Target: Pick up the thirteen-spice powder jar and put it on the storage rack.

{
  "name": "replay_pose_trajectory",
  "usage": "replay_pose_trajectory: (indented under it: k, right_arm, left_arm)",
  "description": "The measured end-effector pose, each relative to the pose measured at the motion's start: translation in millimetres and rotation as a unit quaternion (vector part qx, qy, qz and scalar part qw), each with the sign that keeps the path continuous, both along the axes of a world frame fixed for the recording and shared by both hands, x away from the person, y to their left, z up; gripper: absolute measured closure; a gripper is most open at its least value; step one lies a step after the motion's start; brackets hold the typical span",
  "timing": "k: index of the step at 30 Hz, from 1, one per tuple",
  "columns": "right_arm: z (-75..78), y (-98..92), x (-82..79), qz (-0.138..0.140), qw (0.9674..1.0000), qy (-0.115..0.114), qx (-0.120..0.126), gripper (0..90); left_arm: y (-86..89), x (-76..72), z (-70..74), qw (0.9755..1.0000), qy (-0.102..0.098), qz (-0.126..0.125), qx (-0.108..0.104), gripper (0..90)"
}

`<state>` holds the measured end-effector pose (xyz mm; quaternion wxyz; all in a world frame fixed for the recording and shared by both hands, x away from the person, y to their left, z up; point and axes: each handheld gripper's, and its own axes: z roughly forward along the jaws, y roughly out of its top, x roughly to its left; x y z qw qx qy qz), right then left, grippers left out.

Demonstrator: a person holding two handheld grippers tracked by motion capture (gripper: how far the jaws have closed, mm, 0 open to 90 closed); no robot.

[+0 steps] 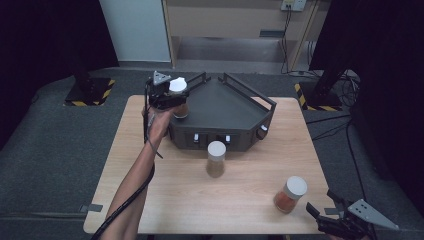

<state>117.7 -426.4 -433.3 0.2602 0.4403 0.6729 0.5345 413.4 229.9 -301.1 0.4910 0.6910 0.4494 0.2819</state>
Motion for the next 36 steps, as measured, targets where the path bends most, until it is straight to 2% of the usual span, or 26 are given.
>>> replay_pose_trajectory:
  k: [4, 20, 21, 22, 23, 24, 25, 29, 32, 35, 36]
  right_arm:
    - [0.3, 0.3, 0.0, 0.0, 1.0, 0.0, -0.001, 6.1]
    - [0.2, 0.1, -0.4, 0.0, 1.0, -0.001, 0.0, 6.1]
    - [0.3, -0.1, -0.4, 0.001, 1.0, -0.001, -0.001, 6.1]
    - [0.2, 0.1, -0.7, 0.0, 1.0, -0.001, 0.0, 6.1]
    - [0.3, 0.1, -0.9, 0.0, 1.0, -0.001, 0.001, 6.0]
    - [0.3, 0.1, -0.9, -0.001, 1.0, -0.001, 0.001, 6.0]
    - [0.3, 0.2, -0.9, -0.001, 1.0, -0.001, 0.0, 6.1]
    - [0.7, 0.5, -0.8, 0.001, 1.0, -0.001, -0.001, 6.1]
    - [0.9, 0.8, -0.9, 0.0, 1.0, 0.0, -0.001, 6.0]
    - [1.1, 0.9, -1.0, 0.0, 1.0, 0.0, -0.002, 6.0]
    - [1.2, 1.1, -1.1, 0.0, 1.0, 0.0, -0.002, 6.0]
  left_arm:
    - [-2.7, 1.6, -3.2, 1.0, -0.001, 0.002, 0.004, 29.4]
    - [-1.7, 3.2, -9.1, 1.0, -0.001, 0.009, -0.004, 29.0]
    - [-0.6, 2.9, -9.8, 0.9999, -0.005, 0.007, -0.006, 28.3]
    - [0.0, 2.4, -9.8, 0.9999, -0.007, 0.008, -0.008, 24.8]
    - [2.7, 1.2, -8.9, 0.9997, -0.008, 0.009, -0.023, 19.4]
    - [2.7, 1.2, -8.9, 0.9997, -0.008, 0.009, -0.023, 16.3]
    - [5.5, -1.1, -6.5, 0.9994, -0.013, 0.007, -0.031, 14.1]
    - [9.9, -6.9, -1.2, 0.9991, -0.024, 0.005, -0.036, 8.6]
    - [17.6, -18.6, 7.4, 0.9983, -0.039, -0.004, -0.043, 6.8]
    - [20.8, -25.6, 12.5, 0.9982, -0.042, -0.015, -0.04, 6.0]
    - [23.4, -33.9, 16.3, 0.9979, -0.048, -0.024, -0.035, 5.8]
